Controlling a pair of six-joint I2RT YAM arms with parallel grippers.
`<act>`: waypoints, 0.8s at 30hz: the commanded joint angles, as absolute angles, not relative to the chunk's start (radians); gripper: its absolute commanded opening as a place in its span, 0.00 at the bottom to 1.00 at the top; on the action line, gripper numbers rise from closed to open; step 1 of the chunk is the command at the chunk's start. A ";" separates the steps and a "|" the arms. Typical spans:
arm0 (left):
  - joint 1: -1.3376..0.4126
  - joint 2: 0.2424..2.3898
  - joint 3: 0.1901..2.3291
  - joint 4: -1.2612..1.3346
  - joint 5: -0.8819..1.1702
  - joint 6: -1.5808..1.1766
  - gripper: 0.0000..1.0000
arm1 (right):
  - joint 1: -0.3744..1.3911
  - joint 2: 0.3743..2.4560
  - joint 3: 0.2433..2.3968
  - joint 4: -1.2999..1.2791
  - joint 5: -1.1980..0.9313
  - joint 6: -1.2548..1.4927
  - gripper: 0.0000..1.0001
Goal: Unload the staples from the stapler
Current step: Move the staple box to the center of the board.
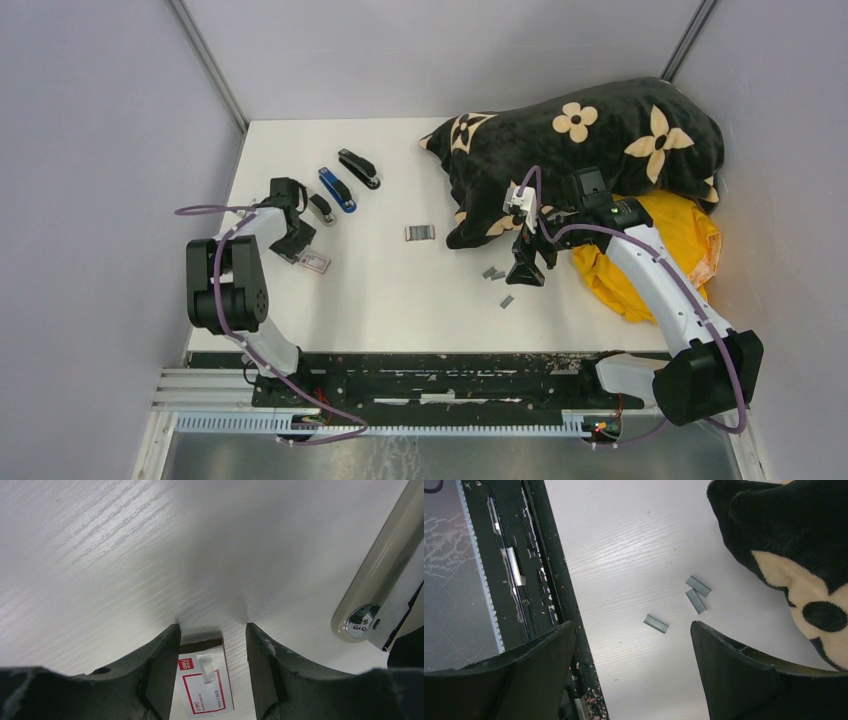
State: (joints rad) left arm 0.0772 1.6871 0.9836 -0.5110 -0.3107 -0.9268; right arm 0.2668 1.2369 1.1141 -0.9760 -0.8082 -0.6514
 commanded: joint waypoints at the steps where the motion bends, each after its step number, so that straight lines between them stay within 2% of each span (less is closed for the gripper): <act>1: 0.080 1.655 0.947 -0.470 -0.274 -0.938 0.58 | 0.270 1.210 1.112 -0.950 -0.821 -0.655 0.92; 12: 0.021 1.595 0.778 -0.320 -0.201 -0.964 0.55 | 0.271 1.210 1.113 -0.949 -0.820 -0.655 0.92; 16: -0.024 1.579 0.712 -0.232 -0.141 -0.974 0.44 | 0.271 1.211 1.112 -0.950 -0.821 -0.655 0.91; 24: -0.192 1.530 0.656 -0.196 -0.171 -1.032 0.46 | 0.272 1.211 1.112 -0.950 -0.819 -0.655 0.92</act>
State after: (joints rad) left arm -0.1265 1.5269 0.7147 -0.1417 -0.1997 -0.9722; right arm 0.2668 1.2366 1.1141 -0.9760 -0.8082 -0.6514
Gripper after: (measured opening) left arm 0.449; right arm 0.916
